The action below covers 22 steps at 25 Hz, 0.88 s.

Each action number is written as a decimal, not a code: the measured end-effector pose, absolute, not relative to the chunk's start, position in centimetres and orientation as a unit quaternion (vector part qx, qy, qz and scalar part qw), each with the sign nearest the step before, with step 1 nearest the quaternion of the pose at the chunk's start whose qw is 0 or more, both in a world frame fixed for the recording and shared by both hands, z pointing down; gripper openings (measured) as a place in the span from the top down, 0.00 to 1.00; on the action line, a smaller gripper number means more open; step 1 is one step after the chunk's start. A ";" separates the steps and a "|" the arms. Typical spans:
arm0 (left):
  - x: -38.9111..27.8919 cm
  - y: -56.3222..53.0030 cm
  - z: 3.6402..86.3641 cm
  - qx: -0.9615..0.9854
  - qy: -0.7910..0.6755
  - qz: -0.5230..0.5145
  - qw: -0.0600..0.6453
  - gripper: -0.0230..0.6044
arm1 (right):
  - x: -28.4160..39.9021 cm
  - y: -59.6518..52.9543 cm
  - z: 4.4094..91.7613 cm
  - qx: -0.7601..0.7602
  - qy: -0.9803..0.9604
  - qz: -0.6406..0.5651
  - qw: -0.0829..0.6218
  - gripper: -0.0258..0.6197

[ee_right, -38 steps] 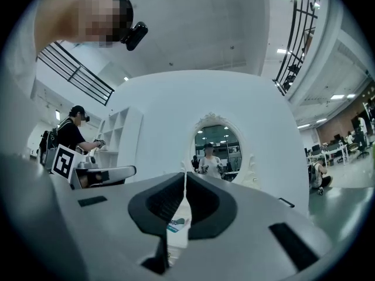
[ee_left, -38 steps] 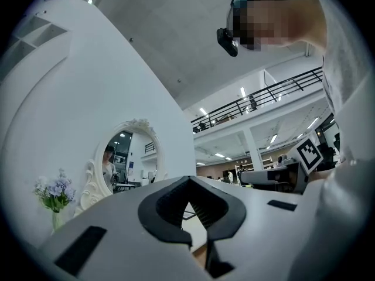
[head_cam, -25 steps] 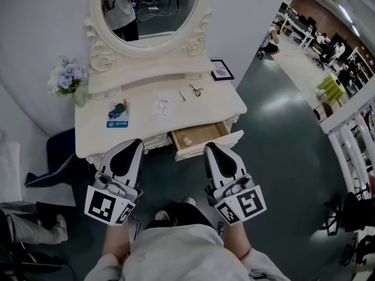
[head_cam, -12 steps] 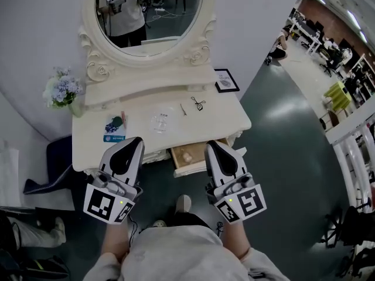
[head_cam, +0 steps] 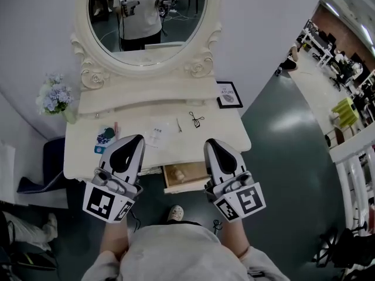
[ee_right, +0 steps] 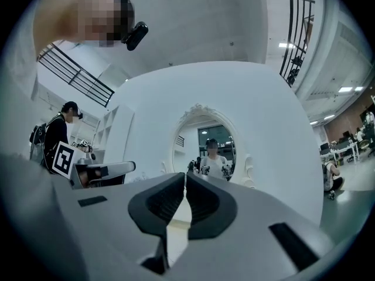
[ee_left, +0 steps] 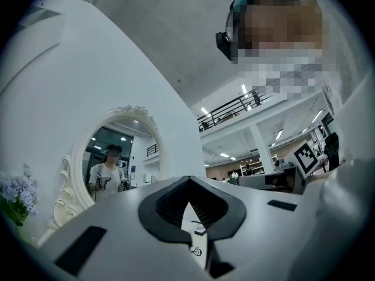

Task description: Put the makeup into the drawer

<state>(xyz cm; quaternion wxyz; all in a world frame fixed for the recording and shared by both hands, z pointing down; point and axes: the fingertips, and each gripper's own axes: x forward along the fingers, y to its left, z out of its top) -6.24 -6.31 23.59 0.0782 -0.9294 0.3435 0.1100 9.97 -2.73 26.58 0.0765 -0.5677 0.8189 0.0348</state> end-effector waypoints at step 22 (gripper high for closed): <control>-1.1 -12.5 25.7 -0.927 0.361 0.082 0.057 0.95 | 13.8 -12.0 32.8 -0.536 0.843 -0.030 0.015 0.92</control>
